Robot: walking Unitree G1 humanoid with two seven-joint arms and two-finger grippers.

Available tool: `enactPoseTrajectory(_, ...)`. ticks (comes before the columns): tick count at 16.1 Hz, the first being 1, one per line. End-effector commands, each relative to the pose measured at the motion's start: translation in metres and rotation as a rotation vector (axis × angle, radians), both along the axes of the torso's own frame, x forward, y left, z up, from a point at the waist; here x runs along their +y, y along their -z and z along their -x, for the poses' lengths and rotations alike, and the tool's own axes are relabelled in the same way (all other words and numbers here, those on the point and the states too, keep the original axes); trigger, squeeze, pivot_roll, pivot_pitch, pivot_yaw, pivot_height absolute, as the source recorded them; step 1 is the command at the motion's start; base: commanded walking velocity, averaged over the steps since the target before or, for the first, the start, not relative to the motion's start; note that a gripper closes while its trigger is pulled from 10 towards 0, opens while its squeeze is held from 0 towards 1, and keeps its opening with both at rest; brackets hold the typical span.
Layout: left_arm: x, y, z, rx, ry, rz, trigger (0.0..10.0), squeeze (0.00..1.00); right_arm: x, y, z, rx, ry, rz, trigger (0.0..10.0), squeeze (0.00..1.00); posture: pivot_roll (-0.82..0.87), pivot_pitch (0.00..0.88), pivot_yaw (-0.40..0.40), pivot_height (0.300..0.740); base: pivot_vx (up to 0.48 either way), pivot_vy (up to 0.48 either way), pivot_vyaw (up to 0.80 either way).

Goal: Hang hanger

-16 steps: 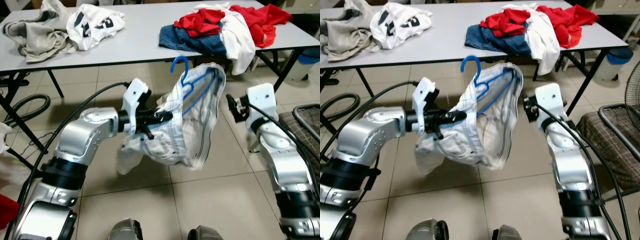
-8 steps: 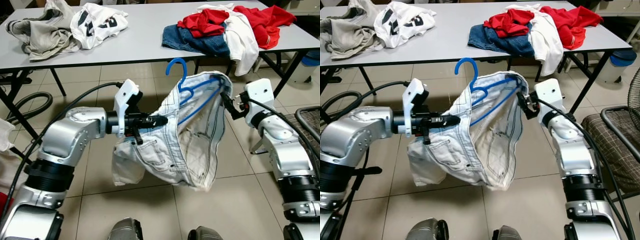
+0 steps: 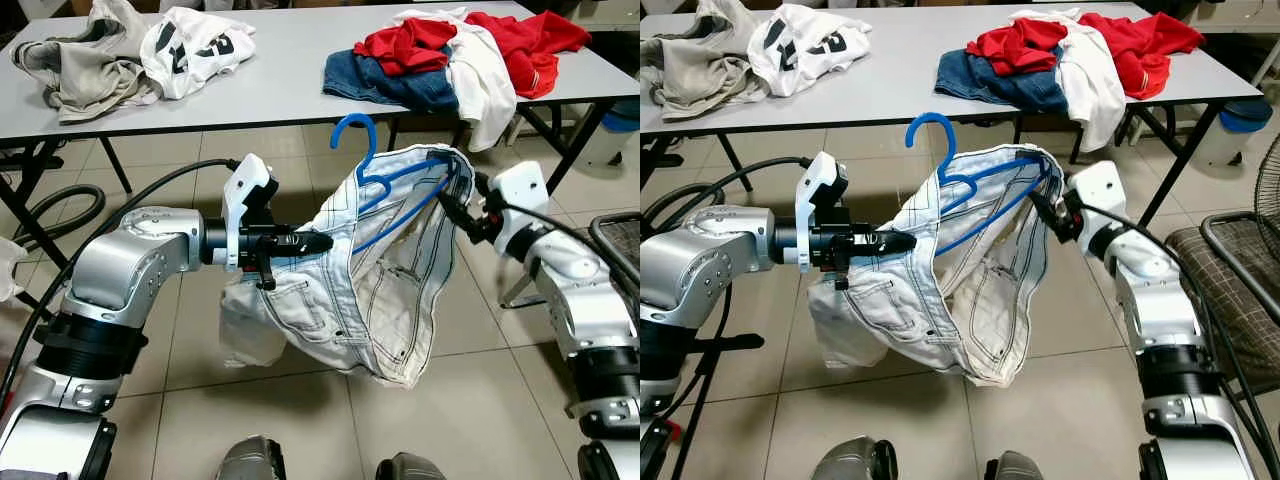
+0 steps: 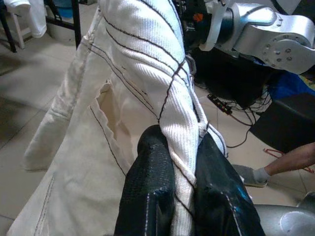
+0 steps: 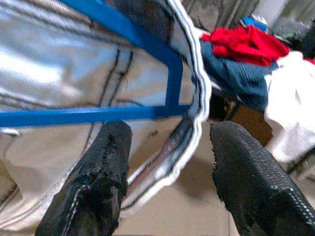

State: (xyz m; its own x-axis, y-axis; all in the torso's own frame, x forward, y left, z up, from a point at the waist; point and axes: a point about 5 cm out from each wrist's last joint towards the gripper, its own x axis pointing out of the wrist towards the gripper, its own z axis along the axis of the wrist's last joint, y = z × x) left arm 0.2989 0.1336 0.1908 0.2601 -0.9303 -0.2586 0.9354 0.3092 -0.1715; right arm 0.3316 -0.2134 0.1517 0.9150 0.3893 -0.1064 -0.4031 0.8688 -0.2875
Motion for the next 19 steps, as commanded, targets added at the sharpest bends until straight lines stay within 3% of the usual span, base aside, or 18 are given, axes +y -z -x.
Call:
enactPoseTrajectory(1, -0.006, -0.021, 0.001, -0.084, 0.054, 0.035, 0.0, 0.0, -0.003, -0.003, -0.002, -0.006, -0.007, -0.001, 0.0, 0.0, -0.11, 0.0, 0.021, 0.74, 0.0, 0.0, 0.0)
enactPoseTrajectory(14, -0.005, -0.021, -0.002, -0.082, 0.077, 0.02, 0.0, 0.0, -0.009, -0.005, -0.006, 0.0, -0.017, -0.008, 0.0, 0.0, -0.12, 0.0, 0.033, 0.74, 0.0, 0.0, 0.0)
enactPoseTrajectory(16, -0.001, -0.015, -0.007, -0.084, 0.013, -0.038, 0.0, 0.0, -0.008, -0.005, -0.005, 0.001, -0.023, -0.007, 0.0, 0.0, -0.12, 0.0, 0.031, 0.74, 0.0, 0.0, 0.0)
enactPoseTrajectory(18, 0.008, -0.004, -0.023, -0.119, -0.141, -0.17, 0.0, 0.0, -0.011, -0.002, -0.001, 0.033, -0.016, 0.002, 0.0, 0.0, -0.12, 0.0, 0.028, 0.74, 0.0, 0.0, 0.0)
enactPoseTrajectory(19, 0.009, -0.004, -0.024, -0.129, -0.155, -0.186, 0.0, 0.0, -0.013, -0.001, -0.001, 0.04, -0.014, 0.005, 0.0, 0.0, -0.12, 0.0, 0.028, 0.74, 0.0, 0.0, 0.0)
